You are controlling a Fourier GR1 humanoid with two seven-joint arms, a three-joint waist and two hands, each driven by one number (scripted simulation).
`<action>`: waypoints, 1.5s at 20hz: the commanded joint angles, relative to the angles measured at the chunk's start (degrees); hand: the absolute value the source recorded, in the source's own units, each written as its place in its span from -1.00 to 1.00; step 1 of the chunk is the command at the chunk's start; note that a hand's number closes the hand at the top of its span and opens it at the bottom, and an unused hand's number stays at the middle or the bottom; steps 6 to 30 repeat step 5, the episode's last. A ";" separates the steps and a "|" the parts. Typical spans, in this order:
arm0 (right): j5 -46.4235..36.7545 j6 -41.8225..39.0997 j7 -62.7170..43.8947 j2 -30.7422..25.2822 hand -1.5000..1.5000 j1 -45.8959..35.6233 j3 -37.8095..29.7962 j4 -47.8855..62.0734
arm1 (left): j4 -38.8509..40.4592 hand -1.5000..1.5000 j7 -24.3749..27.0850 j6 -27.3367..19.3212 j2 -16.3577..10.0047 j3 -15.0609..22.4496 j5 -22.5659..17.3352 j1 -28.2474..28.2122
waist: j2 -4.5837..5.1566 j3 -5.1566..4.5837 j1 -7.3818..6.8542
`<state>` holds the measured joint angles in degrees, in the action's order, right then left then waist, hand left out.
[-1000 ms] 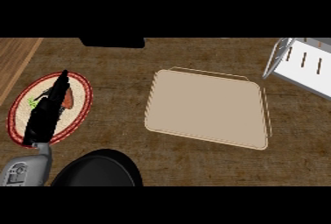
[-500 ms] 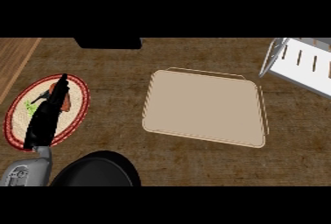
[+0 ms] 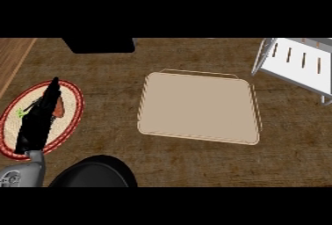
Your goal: Pick the cupcake from the tray and place it in the tiered basket
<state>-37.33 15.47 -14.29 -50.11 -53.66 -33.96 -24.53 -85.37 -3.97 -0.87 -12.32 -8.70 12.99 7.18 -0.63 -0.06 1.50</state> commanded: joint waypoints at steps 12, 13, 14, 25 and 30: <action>12.39 -9.42 7.24 -1.51 -1.00 16.93 -8.36 -13.44 | 0.02 0.00 0.17 -0.86 0.36 0.46 1.39 -1.33 | -0.27 -0.02 1.31; 12.39 -9.42 7.24 -1.51 -1.00 16.93 -8.36 -13.44 | 0.02 0.00 0.17 -0.86 0.36 0.46 1.39 -1.33 | -0.27 -0.02 1.31; 12.39 -9.42 7.24 -1.51 -1.00 16.93 -8.36 -13.44 | 0.02 0.00 0.17 -0.86 0.36 0.46 1.39 -1.33 | -0.27 -0.02 1.31; 12.39 -9.42 7.24 -1.51 -1.00 16.93 -8.36 -13.44 | 0.02 0.00 0.17 -0.86 0.36 0.46 1.39 -1.33 | -0.27 -0.02 1.31; 12.39 -9.42 7.24 -1.51 -1.00 16.93 -8.36 -13.44 | 0.02 0.00 0.17 -0.86 0.36 0.46 1.39 -1.33 | -0.27 -0.02 1.31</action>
